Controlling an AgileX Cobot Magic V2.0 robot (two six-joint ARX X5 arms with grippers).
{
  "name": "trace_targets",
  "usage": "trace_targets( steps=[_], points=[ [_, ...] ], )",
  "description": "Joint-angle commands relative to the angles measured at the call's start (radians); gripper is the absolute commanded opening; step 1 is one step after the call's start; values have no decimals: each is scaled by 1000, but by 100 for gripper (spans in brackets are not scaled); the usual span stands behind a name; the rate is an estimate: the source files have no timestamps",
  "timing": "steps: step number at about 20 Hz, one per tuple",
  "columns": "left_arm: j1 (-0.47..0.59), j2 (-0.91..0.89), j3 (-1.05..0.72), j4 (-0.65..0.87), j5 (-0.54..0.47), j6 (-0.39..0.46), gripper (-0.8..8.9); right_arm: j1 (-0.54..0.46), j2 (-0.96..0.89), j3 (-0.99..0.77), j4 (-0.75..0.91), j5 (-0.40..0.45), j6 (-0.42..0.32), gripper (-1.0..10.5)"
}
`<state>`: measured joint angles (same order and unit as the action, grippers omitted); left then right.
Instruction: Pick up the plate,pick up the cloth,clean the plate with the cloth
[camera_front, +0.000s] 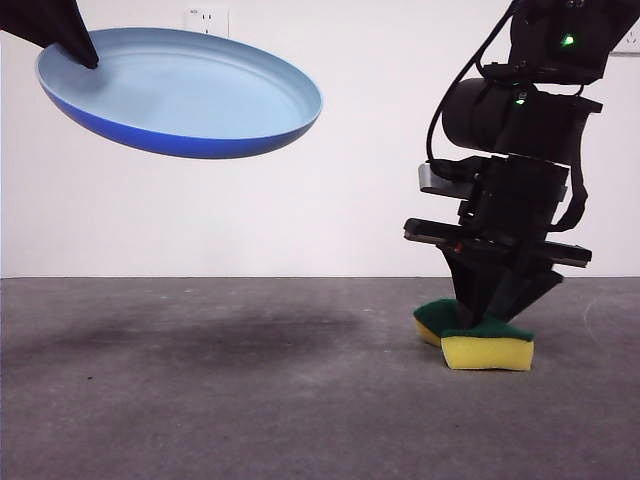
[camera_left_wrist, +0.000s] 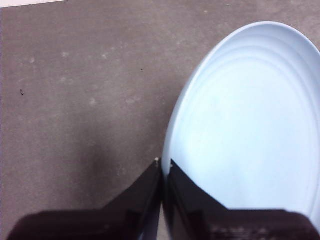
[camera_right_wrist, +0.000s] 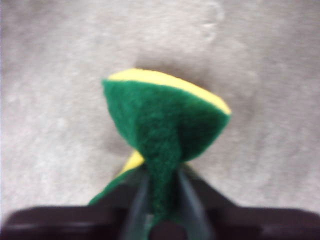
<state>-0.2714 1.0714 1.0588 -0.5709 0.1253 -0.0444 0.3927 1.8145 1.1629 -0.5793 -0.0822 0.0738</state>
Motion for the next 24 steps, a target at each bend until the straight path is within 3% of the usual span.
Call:
trace_targets(
  steps=[1,6,12,17,24],
  points=[
    [-2,6,-5,8,-2,5,-7,-2,10,-5,-5,10,-4,-17],
    [-8,84,-5,-3,-47,5,-6,37,-196,-3,-20,-48,31,-17],
    [-71,174,-5,11,-45,-12,-6,191,-475,-3,79,-46,105,-17],
    [-174,174,-5,47,-17,-64,-6,322,-449,-3,175,45,114,-17],
    [-233,174,-3,143,11,-141,-6,391,-322,-3,257,25,161,-17]
  ],
)
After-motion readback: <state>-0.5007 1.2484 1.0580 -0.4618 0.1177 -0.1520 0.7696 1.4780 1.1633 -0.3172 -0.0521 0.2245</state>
